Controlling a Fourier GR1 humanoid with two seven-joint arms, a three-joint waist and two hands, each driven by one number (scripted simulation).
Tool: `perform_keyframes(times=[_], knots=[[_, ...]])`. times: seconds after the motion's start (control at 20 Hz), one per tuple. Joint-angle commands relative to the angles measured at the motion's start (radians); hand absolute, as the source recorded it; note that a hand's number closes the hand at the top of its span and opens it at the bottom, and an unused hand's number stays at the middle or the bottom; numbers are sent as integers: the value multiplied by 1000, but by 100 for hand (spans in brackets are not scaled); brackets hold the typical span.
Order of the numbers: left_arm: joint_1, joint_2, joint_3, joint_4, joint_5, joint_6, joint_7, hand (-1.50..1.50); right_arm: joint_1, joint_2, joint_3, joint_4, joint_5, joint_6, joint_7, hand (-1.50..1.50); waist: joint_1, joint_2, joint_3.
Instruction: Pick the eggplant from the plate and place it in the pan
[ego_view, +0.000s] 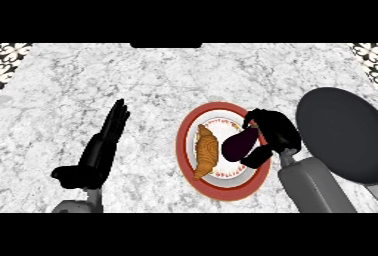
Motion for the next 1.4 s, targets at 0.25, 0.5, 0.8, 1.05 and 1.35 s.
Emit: perform_keyframes(times=[0.25,0.5,0.8,1.05,1.35], knots=[[30,15,19,-35,11,-6,13,0,198,111,161,-444,275,-152,358,150,-19,-4,4],[57,12,17,-17,6,-12,-22,0,256,134,264,-726,430,-144,489,150,-17,-3,3],[44,13,17,2,1,-28,-42,0,319,152,150,-818,393,-263,486,150,-3,7,5],[-54,10,56,41,19,-30,5,0,342,120,-40,-781,239,-341,395,150,-3,10,5],[45,-28,-2,23,-37,-1,-62,0,339,87,-228,-658,137,-481,269,150,1,10,5]])
